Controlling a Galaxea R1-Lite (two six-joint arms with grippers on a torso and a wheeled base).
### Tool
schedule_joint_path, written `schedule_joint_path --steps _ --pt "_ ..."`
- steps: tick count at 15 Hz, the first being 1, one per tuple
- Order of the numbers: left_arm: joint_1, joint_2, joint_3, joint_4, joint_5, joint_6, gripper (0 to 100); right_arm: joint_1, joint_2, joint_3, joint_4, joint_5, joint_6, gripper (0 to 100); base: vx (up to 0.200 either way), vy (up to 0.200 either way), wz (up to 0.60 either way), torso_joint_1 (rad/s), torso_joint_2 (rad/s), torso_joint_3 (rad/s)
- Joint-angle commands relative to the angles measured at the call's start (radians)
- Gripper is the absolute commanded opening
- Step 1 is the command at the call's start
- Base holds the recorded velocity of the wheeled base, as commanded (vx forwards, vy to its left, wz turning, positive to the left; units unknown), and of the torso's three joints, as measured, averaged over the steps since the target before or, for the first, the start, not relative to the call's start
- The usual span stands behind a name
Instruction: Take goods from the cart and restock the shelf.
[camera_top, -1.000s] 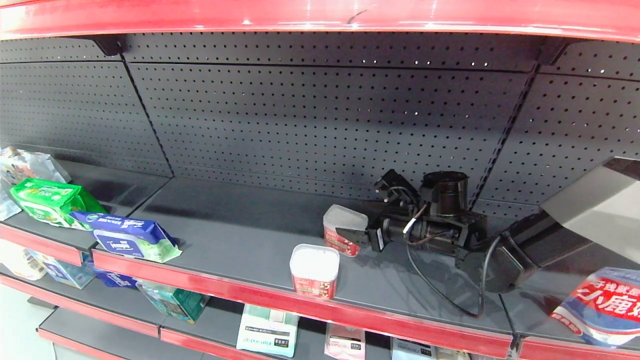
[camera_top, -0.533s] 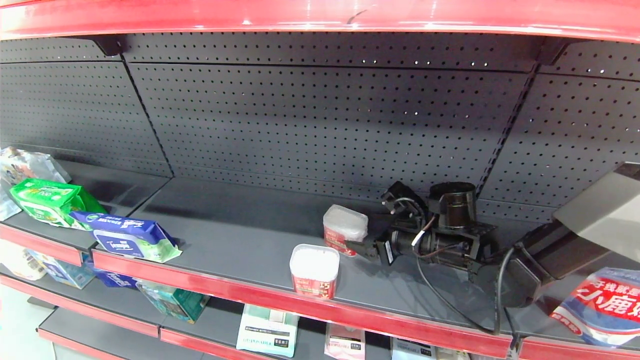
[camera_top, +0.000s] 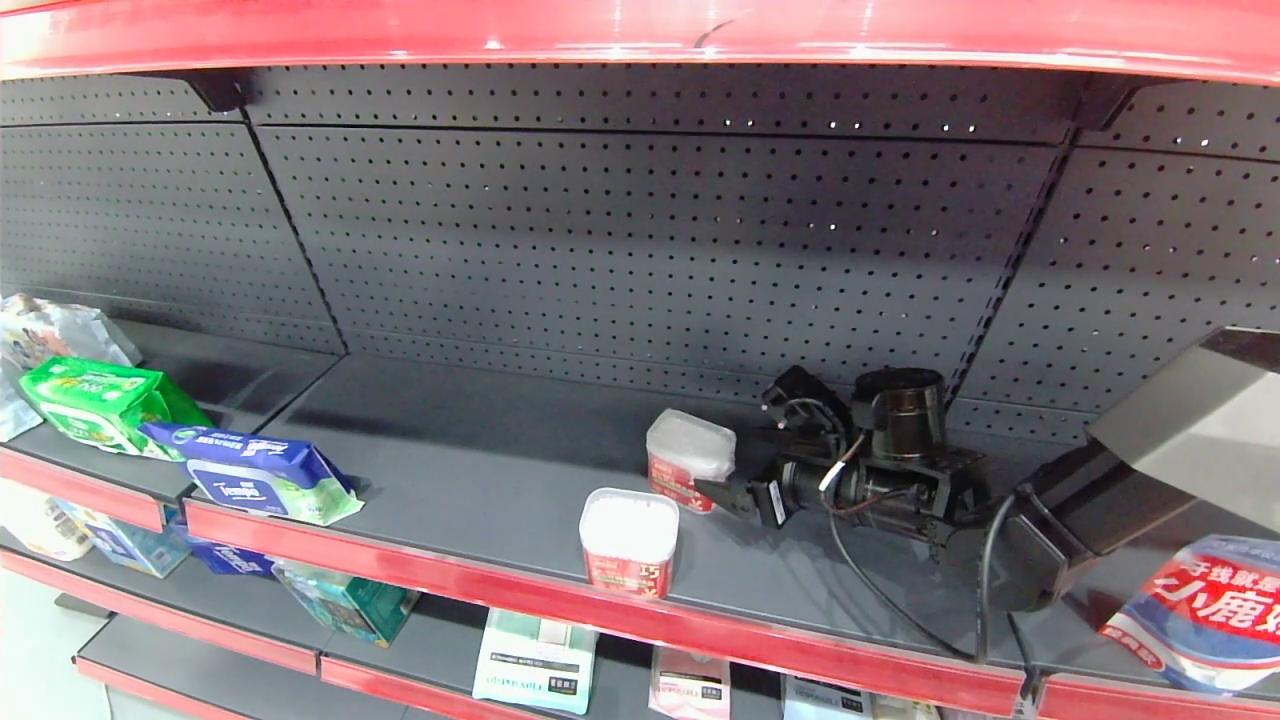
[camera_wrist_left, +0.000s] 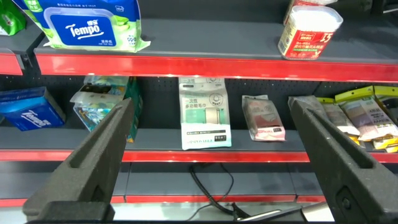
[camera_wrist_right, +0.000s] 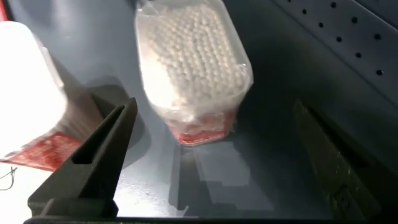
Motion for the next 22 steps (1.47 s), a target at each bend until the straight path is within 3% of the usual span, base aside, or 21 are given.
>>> schedule_joint_path --steps 1,22 --pt "0.000 0.001 0.000 0.000 0.001 0.000 100 -0.004 0.012 -0.003 0.000 -0.001 -0.001 100 0.000 0.000 0.00 0.000 0.00 0.000" --pt "0.000 0.001 0.000 0.000 0.001 0.000 100 -0.034 -0.022 0.011 0.000 -0.050 0.006 100 0.000 0.000 0.00 0.000 0.00 0.000"
